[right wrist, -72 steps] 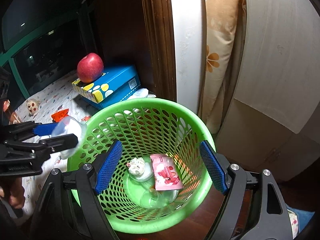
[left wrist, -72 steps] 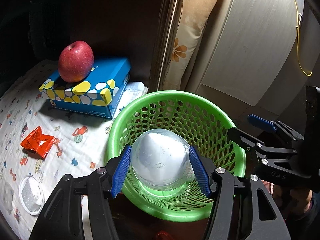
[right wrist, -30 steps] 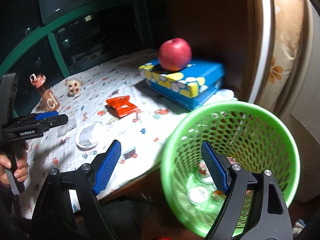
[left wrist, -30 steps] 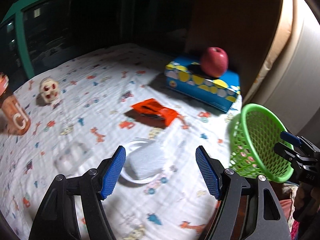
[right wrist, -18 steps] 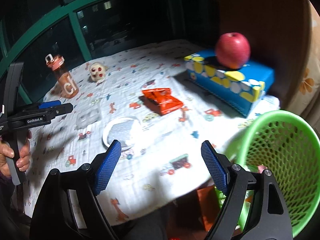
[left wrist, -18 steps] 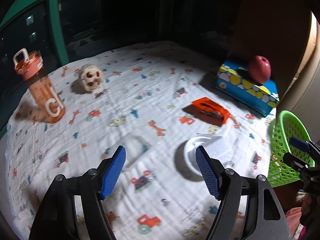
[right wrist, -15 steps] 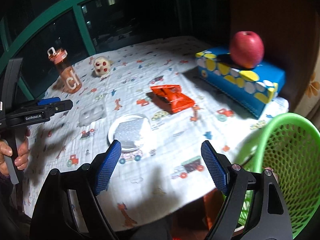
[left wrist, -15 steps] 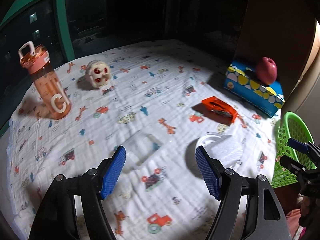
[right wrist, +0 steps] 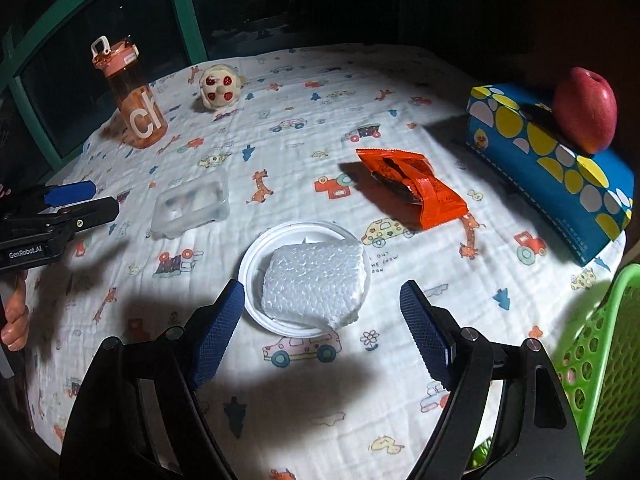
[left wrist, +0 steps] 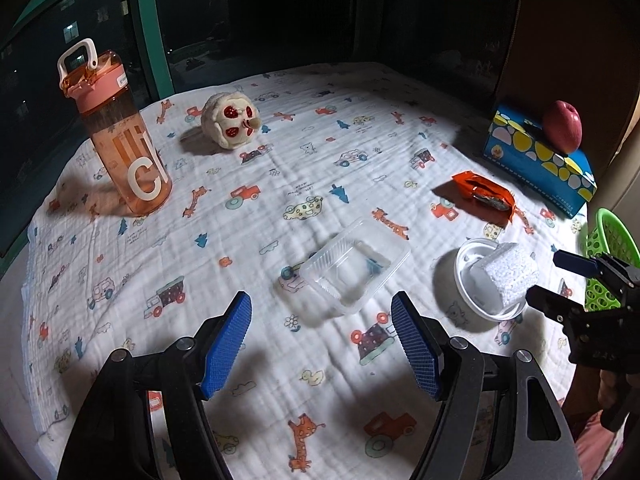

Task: Collect trash
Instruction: 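Grasp the white foam block with the right tool while the left tool grasps the clear rectangular tray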

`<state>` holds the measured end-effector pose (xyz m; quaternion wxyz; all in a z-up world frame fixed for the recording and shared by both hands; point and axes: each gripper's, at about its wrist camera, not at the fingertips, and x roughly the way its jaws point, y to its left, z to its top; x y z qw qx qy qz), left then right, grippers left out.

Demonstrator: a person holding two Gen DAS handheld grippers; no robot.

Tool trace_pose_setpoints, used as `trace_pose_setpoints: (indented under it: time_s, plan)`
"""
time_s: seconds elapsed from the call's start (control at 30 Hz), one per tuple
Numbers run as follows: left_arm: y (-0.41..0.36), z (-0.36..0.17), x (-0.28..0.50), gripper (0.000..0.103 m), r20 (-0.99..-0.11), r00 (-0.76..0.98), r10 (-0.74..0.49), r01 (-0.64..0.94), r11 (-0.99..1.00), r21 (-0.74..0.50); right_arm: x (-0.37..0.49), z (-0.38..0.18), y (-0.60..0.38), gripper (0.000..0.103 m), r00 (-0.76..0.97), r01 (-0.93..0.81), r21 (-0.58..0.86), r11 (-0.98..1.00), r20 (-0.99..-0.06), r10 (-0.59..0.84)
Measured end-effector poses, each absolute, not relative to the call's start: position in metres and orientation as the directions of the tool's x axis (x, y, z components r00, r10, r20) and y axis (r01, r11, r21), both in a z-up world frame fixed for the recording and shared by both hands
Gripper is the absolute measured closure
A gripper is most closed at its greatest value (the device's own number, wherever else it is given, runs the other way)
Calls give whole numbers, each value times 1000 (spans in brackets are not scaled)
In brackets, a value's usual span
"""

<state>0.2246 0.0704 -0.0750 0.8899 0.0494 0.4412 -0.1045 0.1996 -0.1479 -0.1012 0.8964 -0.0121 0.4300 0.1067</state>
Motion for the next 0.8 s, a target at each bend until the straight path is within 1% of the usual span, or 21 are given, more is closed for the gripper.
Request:
trace_pose_setpoints:
  time_s: [0.27, 0.3, 0.33, 0.47, 0.6, 0.7, 0.8]
  plan:
    - [67, -88, 228, 33, -808, 571, -148, 285, 958, 26, 217, -115, -134, 26, 583, -208, 19, 978, -801, 139]
    - [66, -91, 229, 33, -811, 564, -153, 297, 954, 27, 218, -116, -132, 26, 581, -209, 11, 978, -803, 134]
    - [64, -93, 231, 28, -813, 562, -152, 304, 952, 32, 220, -118, -131, 26, 578, -210, 4, 978, -806, 127]
    - [57, -100, 237, 28, -817, 555, -157, 335, 941, 47, 223, -124, -130, 29, 568, -208, -15, 978, -816, 108]
    - [47, -104, 246, 28, -823, 545, -160, 378, 923, 71, 224, -127, -130, 34, 559, -210, -17, 978, -822, 106]
    - [41, -108, 253, 25, -827, 539, -160, 404, 910, 88, 226, -130, -130, 35, 550, -207, -12, 978, -829, 106]
    - [37, -112, 261, 24, -834, 527, -161, 419, 904, 90, 227, -131, -130, 36, 550, -203, -11, 979, -829, 105]
